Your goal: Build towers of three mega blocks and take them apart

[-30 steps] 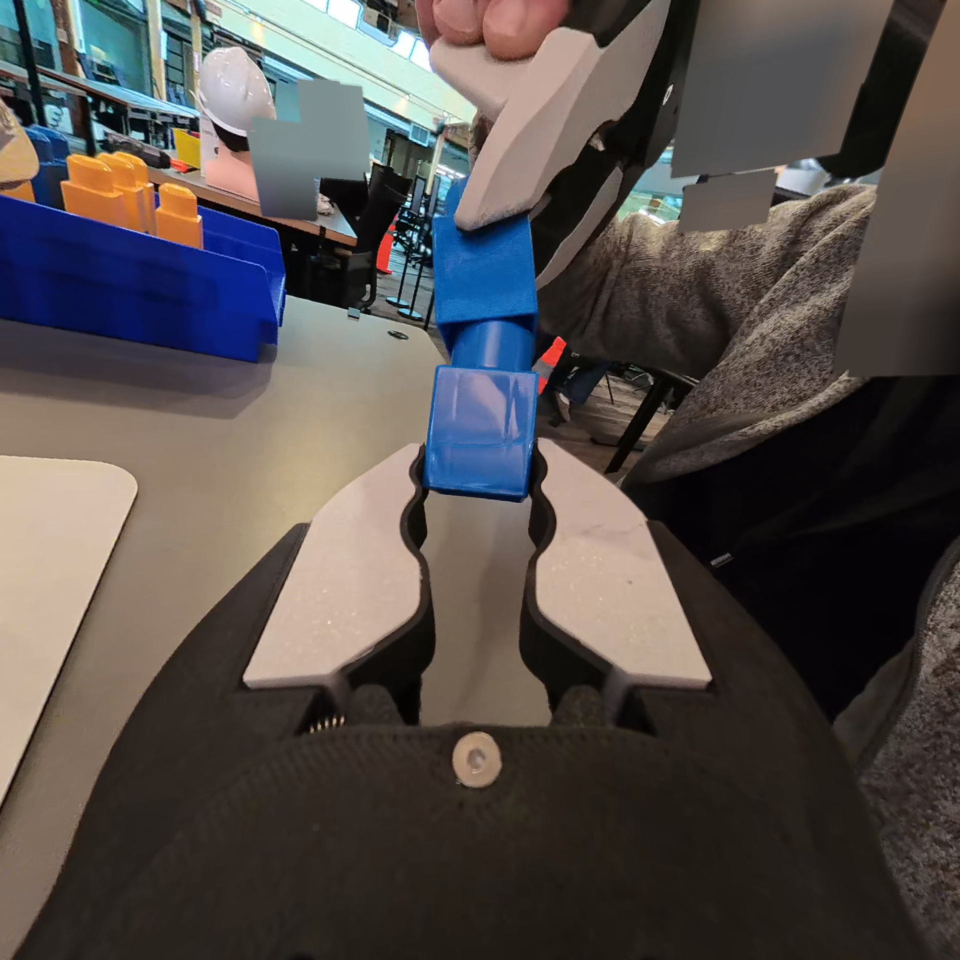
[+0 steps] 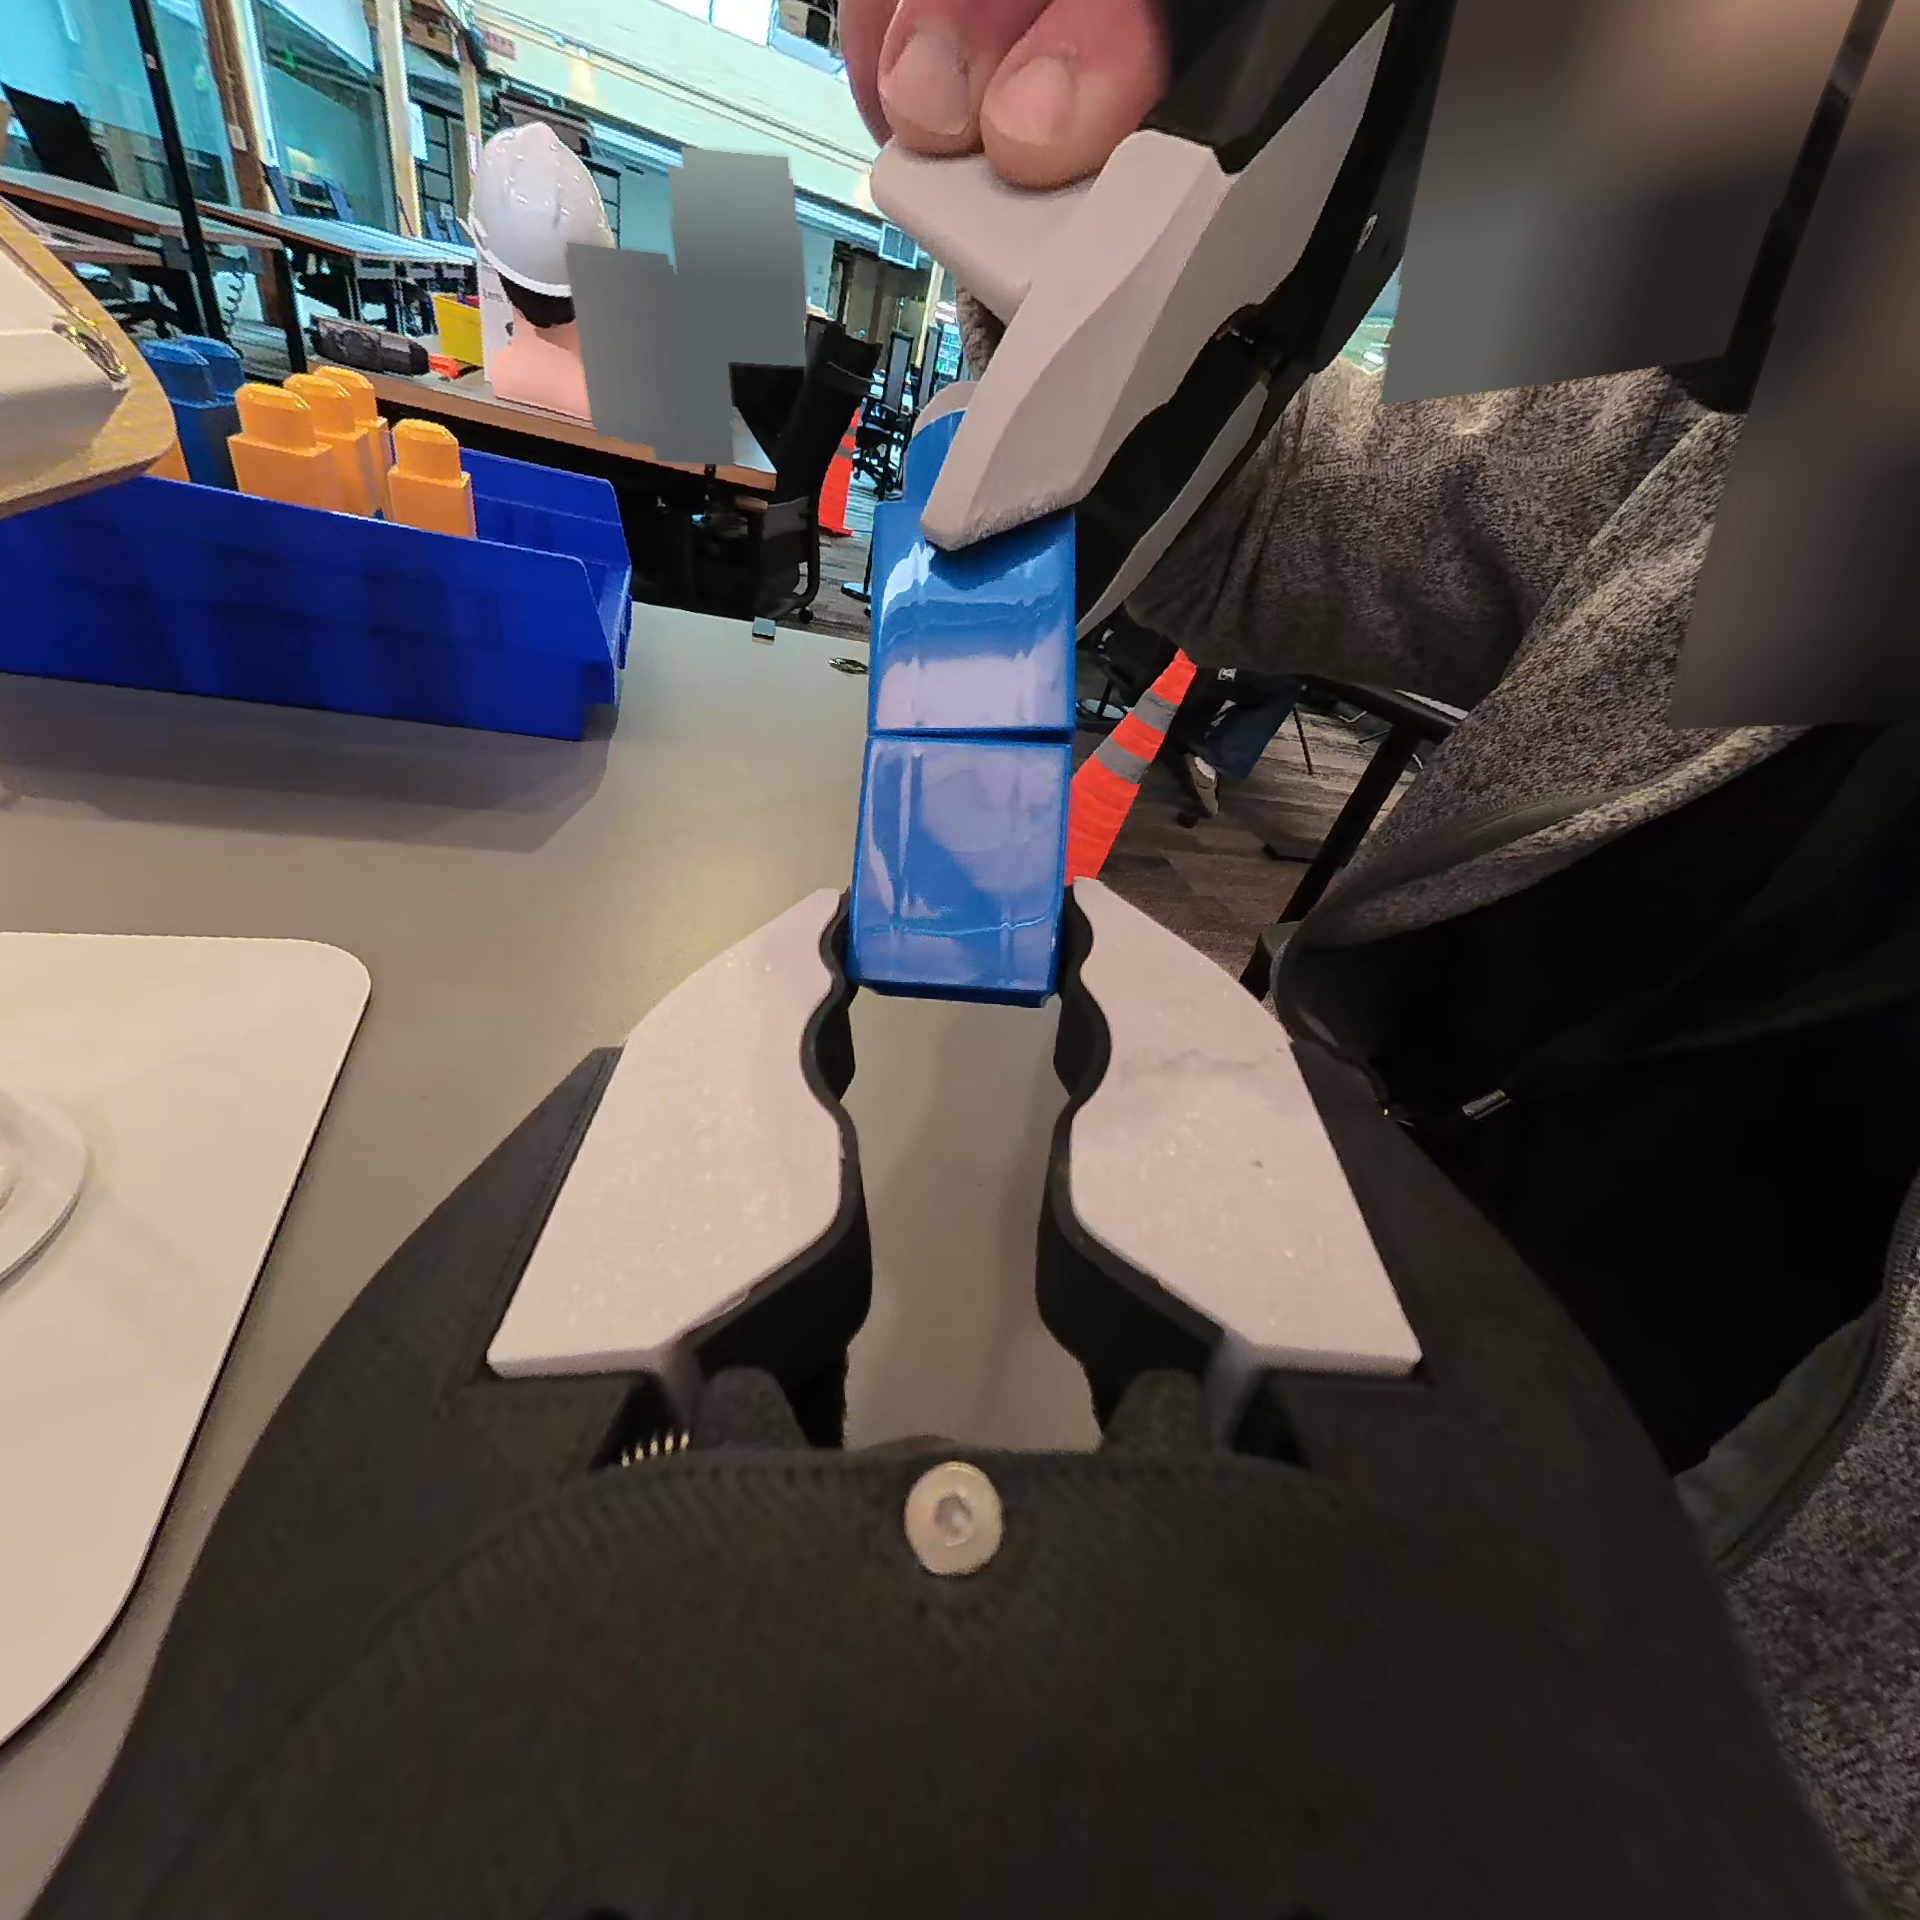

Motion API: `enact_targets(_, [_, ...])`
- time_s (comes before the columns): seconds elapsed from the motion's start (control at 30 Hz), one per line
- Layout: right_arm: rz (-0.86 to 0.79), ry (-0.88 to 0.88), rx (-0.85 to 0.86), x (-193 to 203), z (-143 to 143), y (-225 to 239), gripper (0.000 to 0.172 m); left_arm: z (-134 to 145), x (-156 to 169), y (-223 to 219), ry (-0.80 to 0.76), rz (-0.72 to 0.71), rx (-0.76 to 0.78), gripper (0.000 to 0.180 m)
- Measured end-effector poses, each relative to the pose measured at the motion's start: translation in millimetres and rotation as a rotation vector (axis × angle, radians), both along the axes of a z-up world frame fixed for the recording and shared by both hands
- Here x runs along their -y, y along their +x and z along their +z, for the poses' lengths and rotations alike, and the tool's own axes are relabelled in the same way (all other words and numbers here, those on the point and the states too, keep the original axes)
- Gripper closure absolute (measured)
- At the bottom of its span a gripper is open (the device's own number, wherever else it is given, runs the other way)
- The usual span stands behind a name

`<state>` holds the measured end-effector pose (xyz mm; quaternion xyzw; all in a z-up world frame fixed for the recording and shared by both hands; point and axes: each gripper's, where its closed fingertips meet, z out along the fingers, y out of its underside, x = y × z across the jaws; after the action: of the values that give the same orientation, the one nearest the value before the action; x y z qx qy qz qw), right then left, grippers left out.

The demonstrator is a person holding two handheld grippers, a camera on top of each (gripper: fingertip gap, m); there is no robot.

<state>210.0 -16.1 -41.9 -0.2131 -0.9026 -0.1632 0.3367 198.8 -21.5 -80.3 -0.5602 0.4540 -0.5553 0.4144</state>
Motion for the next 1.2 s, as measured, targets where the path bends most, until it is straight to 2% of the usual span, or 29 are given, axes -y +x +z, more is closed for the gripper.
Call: enact_targets(1.2, [0.067,0.06,0.067,5.0,-10.3,4.5,0.137,-13.9,9.3,4.7,0.005,-0.06,-0.082,0.146])
